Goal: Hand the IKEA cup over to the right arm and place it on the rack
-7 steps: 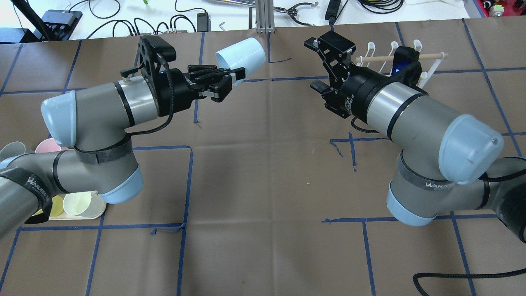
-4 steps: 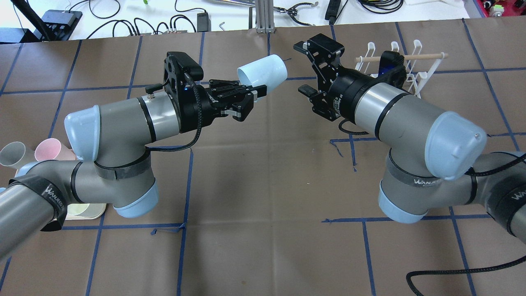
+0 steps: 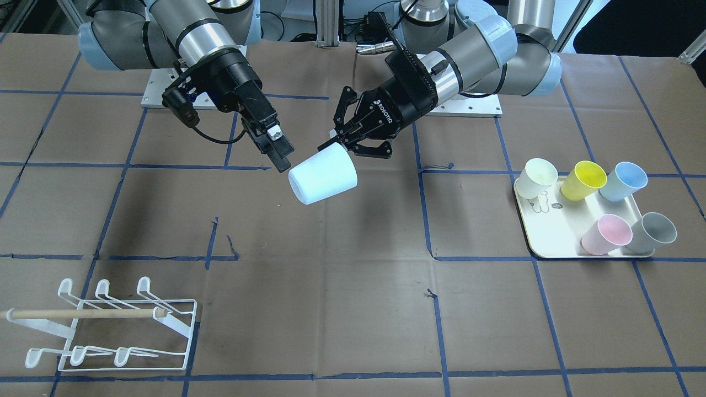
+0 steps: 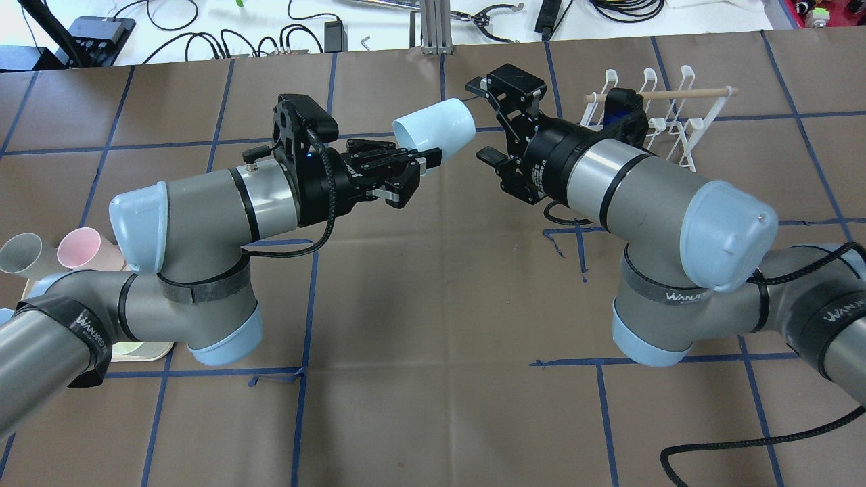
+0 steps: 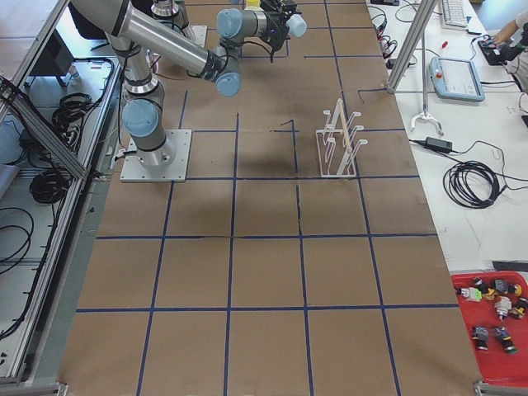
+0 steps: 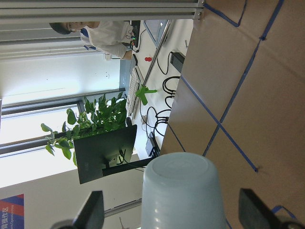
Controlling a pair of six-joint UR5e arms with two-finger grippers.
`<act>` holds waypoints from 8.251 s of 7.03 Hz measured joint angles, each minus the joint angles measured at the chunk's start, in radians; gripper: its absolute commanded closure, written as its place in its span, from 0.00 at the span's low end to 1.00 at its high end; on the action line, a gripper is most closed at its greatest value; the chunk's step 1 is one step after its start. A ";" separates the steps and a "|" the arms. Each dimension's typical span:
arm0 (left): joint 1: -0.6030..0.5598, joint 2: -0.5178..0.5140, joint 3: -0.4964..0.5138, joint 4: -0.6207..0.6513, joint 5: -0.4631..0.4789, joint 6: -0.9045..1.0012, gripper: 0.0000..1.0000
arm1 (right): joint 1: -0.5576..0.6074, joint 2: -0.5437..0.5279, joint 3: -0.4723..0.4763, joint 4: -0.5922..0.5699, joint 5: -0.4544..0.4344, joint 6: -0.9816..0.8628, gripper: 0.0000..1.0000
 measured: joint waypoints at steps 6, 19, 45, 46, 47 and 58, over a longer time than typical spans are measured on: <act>0.000 -0.001 0.001 0.000 0.000 0.000 0.99 | 0.062 0.067 -0.064 0.077 -0.006 -0.013 0.02; 0.015 -0.004 0.014 0.005 0.061 -0.064 0.01 | 0.070 0.097 -0.105 0.076 -0.006 -0.031 0.70; 0.496 0.293 0.358 -1.708 1.049 0.310 0.02 | -0.238 0.524 -0.363 -0.096 -0.371 -1.416 0.00; 0.540 0.304 0.318 -1.679 1.049 0.355 0.03 | -0.238 0.513 -0.367 -0.095 -0.369 -1.416 0.00; 0.560 0.304 0.272 -1.625 1.048 0.374 0.03 | -0.237 0.487 -0.369 -0.092 -0.364 -1.415 0.00; 0.584 0.132 -0.061 -1.172 1.066 0.420 0.51 | -0.078 0.017 -0.219 0.183 -0.208 -0.617 0.00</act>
